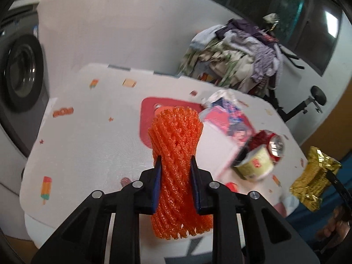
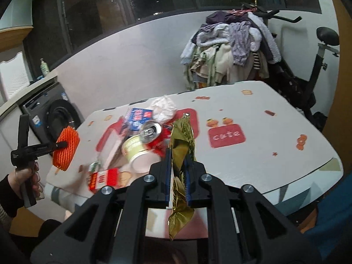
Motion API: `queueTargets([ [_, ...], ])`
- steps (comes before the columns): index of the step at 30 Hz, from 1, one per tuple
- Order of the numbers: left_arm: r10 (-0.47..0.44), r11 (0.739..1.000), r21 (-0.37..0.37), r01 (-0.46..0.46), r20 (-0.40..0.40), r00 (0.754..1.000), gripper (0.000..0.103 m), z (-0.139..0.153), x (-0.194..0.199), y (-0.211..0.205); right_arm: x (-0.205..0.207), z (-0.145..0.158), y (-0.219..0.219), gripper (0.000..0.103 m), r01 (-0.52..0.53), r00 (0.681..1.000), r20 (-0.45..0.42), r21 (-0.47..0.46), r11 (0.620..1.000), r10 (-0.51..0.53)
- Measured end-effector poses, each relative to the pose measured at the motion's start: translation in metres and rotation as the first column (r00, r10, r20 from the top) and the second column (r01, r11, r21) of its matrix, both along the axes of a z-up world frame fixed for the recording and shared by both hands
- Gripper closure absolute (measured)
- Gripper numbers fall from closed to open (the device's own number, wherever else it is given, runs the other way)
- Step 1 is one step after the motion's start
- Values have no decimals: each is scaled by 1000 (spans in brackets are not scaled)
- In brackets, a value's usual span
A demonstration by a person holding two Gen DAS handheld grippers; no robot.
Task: Collect trash
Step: 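Grasp the orange foam net with the left gripper and carry both items toward the bin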
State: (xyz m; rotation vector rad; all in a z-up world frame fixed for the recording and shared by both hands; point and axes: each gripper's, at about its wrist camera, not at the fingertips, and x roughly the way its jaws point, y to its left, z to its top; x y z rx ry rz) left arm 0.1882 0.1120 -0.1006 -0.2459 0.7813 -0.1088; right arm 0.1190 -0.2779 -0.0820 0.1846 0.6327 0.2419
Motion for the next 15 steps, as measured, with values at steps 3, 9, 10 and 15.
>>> queueTargets([
  [3, -32, 999, 5, 32, 40, 999, 80, 12, -27, -18, -9, 3, 10, 89, -29, 1000, 3, 2, 1000, 29],
  [9, -119, 993, -3, 119, 62, 991, 80, 11, -87, -59, -34, -2, 26, 89, -92, 996, 0, -7, 996, 92],
  [10, -132, 991, -11, 133, 62, 989, 80, 9, -96, -64, -38, -5, 28, 89, -102, 995, -7, -7, 995, 102],
  [15, -178, 983, -25, 179, 64, 982, 80, -2, -138, -81, -56, -16, 38, 89, -154, 988, -22, 5, 988, 154],
])
